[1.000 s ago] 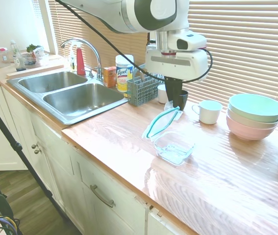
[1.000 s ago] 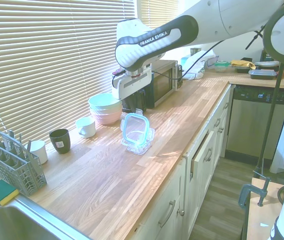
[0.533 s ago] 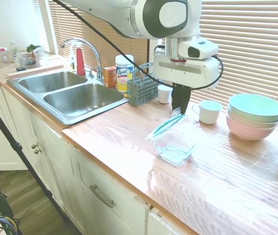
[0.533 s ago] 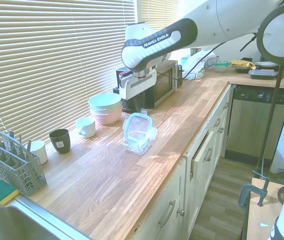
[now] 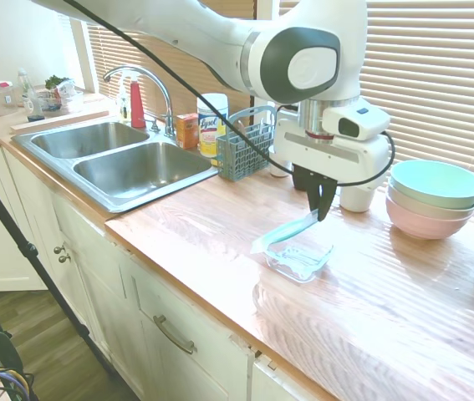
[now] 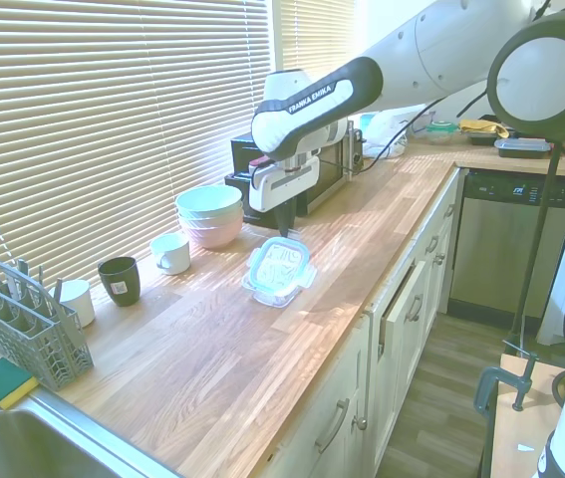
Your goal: Cover the lid of the food container
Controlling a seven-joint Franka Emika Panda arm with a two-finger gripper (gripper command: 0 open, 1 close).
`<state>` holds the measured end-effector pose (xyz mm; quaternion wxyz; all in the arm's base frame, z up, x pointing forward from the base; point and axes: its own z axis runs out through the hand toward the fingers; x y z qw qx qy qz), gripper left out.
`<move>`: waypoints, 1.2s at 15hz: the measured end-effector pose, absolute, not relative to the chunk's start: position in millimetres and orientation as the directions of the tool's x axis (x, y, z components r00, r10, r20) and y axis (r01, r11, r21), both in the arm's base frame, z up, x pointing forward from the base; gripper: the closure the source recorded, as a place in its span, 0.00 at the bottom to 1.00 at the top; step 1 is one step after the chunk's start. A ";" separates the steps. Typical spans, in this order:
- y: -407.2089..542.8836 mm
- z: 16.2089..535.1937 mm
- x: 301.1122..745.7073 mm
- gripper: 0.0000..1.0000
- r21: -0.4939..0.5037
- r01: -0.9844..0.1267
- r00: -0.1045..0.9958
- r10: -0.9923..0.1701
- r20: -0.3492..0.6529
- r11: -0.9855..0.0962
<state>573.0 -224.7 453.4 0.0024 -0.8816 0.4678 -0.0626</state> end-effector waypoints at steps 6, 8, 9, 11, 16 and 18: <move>-244.8 437.0 566.6 1.00 -0.088 -0.834 0.540 -0.839 0.068 -0.544; -254.0 427.9 565.1 1.00 -0.091 -0.839 0.534 -0.843 0.055 -0.537; -258.4 424.3 564.9 1.00 -0.092 -0.840 0.533 -0.844 0.049 -0.536; -265.2 419.8 568.0 1.00 -0.097 -0.842 0.529 -0.847 0.044 -0.531; -275.2 405.2 596.0 1.00 -0.085 -0.844 0.528 -0.848 0.044 -0.530; -278.8 395.8 602.6 1.00 -0.074 -0.846 0.527 -0.849 0.039 -0.529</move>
